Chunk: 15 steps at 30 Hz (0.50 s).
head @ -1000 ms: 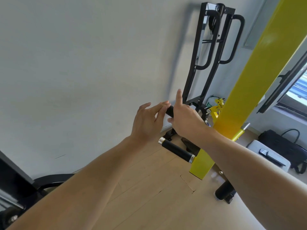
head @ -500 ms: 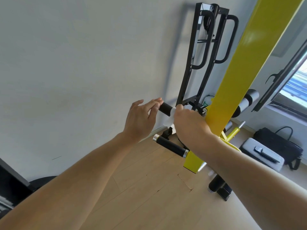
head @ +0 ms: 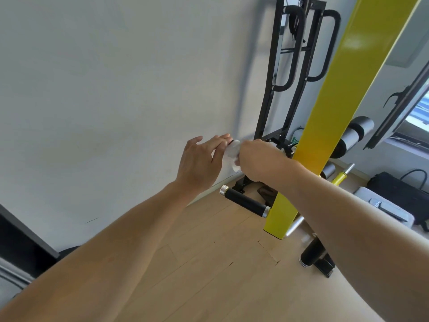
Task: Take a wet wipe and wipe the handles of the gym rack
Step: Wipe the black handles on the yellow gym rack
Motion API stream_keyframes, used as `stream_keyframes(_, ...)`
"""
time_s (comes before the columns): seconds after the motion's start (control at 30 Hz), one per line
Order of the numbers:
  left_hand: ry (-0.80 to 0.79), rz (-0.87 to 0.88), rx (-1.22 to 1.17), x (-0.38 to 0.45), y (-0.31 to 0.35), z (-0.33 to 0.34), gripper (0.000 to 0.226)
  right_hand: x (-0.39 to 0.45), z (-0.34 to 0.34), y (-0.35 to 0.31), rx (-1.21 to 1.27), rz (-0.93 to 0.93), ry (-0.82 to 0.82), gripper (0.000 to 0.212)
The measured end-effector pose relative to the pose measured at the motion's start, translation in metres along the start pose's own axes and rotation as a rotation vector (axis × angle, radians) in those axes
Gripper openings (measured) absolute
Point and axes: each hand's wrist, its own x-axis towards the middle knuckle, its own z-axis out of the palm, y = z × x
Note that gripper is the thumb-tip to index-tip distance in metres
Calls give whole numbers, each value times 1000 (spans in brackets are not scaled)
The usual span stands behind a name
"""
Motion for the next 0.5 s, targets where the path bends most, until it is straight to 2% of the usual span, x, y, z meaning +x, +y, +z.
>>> stream_keyframes(0.03, -3, 9, 13, 1, -1, 1, 48, -7, -1, 1, -87, -2, -12, 15)
stream_keyframes(0.07, 0, 16, 22, 1, -1, 1, 48, -14, 0, 2, -205, -3, -17, 25)
stream_keyframes(0.13, 18, 30, 27, 2, -2, 4, 47, -28, 5, 4, -377, 7, 43, 40)
stream_keyframes(0.23, 28, 32, 24, 2, -3, 9, 47, -45, 15, 1, -577, 21, 123, 52)
stream_keyframes(0.3, 47, 15, 8, 0, -2, 13, 48, -59, 10, 1, -606, -24, 179, 51)
stream_keyframes(0.37, 73, -5, -36, -6, -1, 17, 47, -72, 0, 2, -480, -78, 160, 39)
stream_keyframes(0.43, 50, -41, -107, -17, 2, 20, 45, -86, -4, 2, -181, -146, 130, 30)
stream_keyframes(0.5, -9, -121, -196, -34, 6, 19, 45, -102, 1, 1, 197, -147, 121, 35)
